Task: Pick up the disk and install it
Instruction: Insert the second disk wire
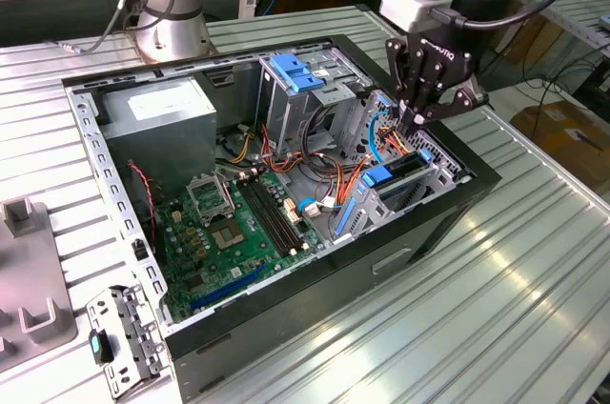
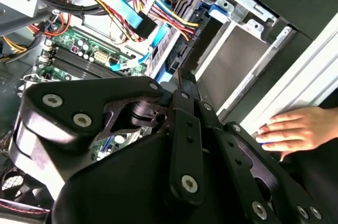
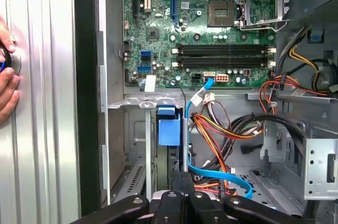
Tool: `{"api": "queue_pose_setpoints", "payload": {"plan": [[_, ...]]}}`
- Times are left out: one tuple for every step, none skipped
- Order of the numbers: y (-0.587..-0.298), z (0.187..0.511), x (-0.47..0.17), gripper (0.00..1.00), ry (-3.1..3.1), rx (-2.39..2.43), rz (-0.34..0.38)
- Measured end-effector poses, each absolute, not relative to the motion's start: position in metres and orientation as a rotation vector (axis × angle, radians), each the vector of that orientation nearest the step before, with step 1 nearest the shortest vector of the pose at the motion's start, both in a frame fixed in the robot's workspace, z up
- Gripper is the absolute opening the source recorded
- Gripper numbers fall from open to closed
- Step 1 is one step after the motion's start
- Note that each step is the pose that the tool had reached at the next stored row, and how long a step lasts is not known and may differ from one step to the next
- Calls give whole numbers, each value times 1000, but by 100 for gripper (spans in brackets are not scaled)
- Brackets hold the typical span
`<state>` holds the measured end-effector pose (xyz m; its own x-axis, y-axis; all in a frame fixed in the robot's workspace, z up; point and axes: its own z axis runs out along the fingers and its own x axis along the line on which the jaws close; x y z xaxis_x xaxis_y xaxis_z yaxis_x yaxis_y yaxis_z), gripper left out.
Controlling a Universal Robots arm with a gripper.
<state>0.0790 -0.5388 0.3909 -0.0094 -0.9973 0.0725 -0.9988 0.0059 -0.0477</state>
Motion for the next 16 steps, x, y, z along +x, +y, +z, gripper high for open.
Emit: {"api": "queue_pose_setpoints", "payload": {"plan": [[-537, 391, 79, 11, -2212, 2195, 139], [-533, 391, 80, 11, -2203, 2187, 151], [-528, 391, 80, 11, -2196, 2181, 161], [-525, 391, 80, 11, -2194, 2179, 164], [-519, 391, 80, 11, -2194, 2179, 165], [-515, 391, 80, 11, -2193, 2179, 165], [-512, 391, 80, 11, -2194, 2179, 165], [-508, 391, 81, 11, -2194, 2179, 165], [-505, 391, 81, 11, -2193, 2178, 165], [-502, 391, 83, 11, -2193, 2178, 165], [-499, 391, 83, 11, -2193, 2178, 166], [-496, 391, 84, 11, -2193, 2178, 167], [-493, 391, 85, 11, -2192, 2177, 168], [-487, 391, 86, 11, -2192, 2176, 169], [-483, 391, 88, 11, -2191, 2176, 169], [-481, 391, 89, 11, -2191, 2175, 169]]}}
